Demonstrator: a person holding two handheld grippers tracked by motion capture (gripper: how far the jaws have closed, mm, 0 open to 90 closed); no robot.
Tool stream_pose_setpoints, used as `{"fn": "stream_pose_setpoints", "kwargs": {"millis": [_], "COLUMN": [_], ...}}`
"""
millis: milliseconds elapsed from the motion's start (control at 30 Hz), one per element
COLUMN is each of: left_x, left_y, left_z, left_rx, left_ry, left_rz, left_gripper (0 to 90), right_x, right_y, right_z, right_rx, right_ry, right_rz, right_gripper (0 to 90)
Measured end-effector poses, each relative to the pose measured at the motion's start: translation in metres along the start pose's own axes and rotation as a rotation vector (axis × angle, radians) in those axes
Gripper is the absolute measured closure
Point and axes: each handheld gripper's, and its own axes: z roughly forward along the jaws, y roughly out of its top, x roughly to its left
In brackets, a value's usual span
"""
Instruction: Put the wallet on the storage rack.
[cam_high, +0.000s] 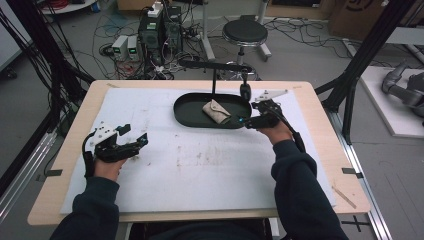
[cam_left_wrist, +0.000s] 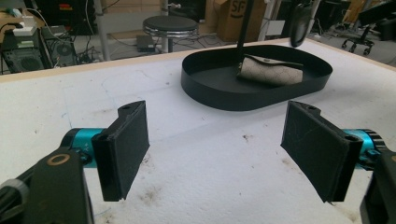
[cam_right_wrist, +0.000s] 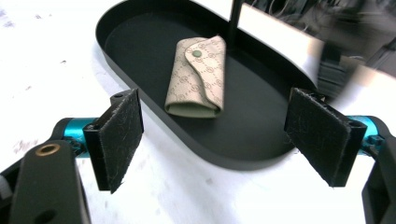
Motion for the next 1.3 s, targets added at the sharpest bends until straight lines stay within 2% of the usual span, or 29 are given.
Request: {"fn": "stream_pose_setpoints", "kwargs": {"millis": [67,133,267,333,367,400,567,633,833,1000,1033,1300], "left_x": [0.000,0.000,0.001,0.002,0.003,0.003,0.004,0.003,-0.004,-0.003,-0.003,-0.005], "left_y": [0.000,0.000,0.000,0.000,0.000,0.000,0.001,0.002,0.005,0.006,0.006,0.006], "left_z": [0.000,-0.001,0.000,0.000,0.000,0.001,0.002,0.003,0.006,0.006,0.006,0.004], "left_rx": [-0.001,-0.002,-0.005,-0.008,-0.012,-0.017,-0.026,-0.032,-0.042,-0.038,-0.038,-0.041], "left_ry": [-0.002,-0.001,0.003,0.000,-0.003,-0.003,-0.012,-0.029,-0.013,-0.005,-0.003,-0.006], "left_rz": [0.001,0.001,-0.008,-0.014,-0.019,-0.028,-0.052,-0.073,-0.047,-0.035,-0.034,-0.013], "left_gripper": [22.8,22.8,22.8,22.8,22.8,22.6,19.3,18.7,18.7,18.7,18.7,18.7], "right_x": [-0.001,-0.001,-0.002,-0.002,-0.002,-0.002,0.003,0.006,0.008,0.007,0.008,0.011], "right_y": [-0.007,-0.016,-0.033,-0.040,-0.046,-0.050,-0.072,-0.083,-0.108,-0.115,-0.116,-0.113], "right_z": [-0.013,-0.026,-0.048,-0.055,-0.061,-0.065,-0.083,-0.087,-0.095,-0.101,-0.102,-0.105], "right_rx": [0.017,-0.026,-0.056,-0.071,-0.087,-0.091,-0.106,-0.108,-0.117,-0.144,-0.145,-0.163], "right_ry": [-0.008,-0.008,-0.022,-0.041,-0.053,-0.065,-0.105,-0.123,-0.141,-0.141,-0.143,-0.150], "right_rz": [0.009,0.013,0.025,0.030,0.058,0.064,0.074,0.084,0.088,0.094,0.078,0.080], "right_gripper": [20.0,20.0,20.0,20.0,20.0,20.0,20.0,20.0,20.0,20.0,20.0,20.0]}}
